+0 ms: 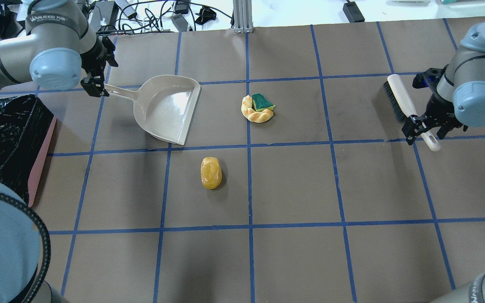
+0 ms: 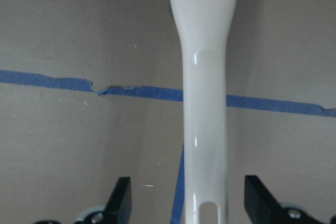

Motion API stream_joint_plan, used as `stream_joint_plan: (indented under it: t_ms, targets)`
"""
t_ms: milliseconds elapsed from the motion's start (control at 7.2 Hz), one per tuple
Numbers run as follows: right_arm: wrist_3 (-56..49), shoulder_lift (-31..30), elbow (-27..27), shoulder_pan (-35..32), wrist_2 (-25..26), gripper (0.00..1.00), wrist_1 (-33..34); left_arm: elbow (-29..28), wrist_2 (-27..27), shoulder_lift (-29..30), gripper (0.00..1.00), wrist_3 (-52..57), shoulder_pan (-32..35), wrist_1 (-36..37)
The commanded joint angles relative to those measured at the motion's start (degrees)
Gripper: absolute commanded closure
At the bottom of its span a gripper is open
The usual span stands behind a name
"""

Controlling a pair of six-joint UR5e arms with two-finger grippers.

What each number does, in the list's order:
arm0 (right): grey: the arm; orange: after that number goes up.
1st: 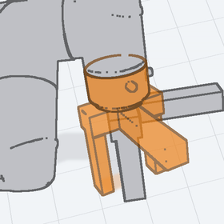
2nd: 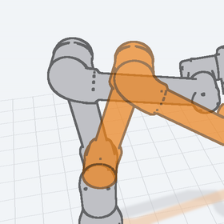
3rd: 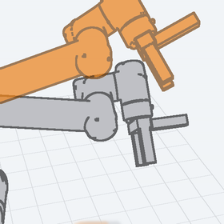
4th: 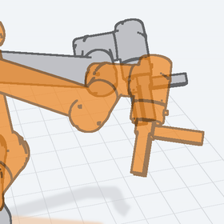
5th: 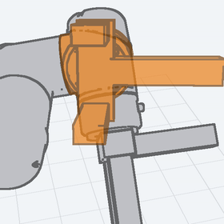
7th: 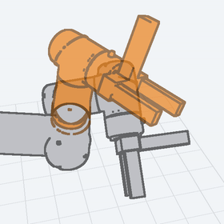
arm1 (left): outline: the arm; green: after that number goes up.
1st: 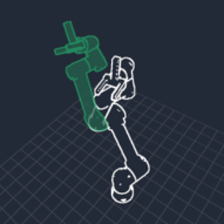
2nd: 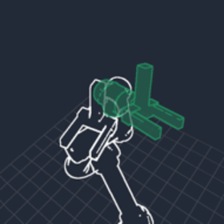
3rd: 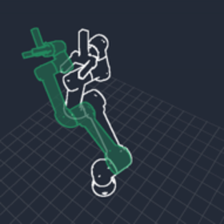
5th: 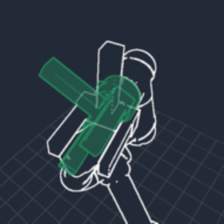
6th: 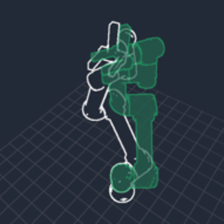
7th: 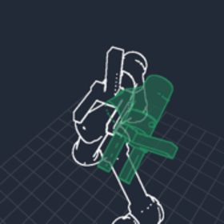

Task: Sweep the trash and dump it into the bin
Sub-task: 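Grasp the white dustpan with the left gripper while the right grasps the brush, then lift the brush with the right gripper and move it toward the sponge and roll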

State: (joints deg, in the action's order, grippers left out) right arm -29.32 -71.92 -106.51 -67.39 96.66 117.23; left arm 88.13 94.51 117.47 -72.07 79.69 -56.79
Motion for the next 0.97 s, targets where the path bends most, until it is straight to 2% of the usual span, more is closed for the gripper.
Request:
stream_joint_plan:
  t_ms: [0,139,556,694,833]
  targets:
    - [-0.12,-0.06,-0.01,0.07,0.11,0.82,0.02,-0.76,0.06,3.02,0.00,-0.88,-1.20,0.19]
    - [-0.13,-0.06,-0.01,0.07,0.20,1.00,-0.07,0.11,-0.03,3.81,0.00,-3.23,-1.20,0.28]
    - [2.06,-0.58,0.87,-0.28,0.02,1.00,-0.15,-0.68,-0.03,4.43,0.00,-3.34,-1.20,0.28]
    - [7.29,-1.46,0.96,-1.07,-0.06,1.00,-1.03,-0.50,-0.03,4.52,0.35,-3.17,-1.20,0.45]
    - [12.30,-3.99,1.04,-4.64,0.02,1.00,-2.25,-0.68,-0.20,4.78,0.93,-3.69,-1.20,0.54]
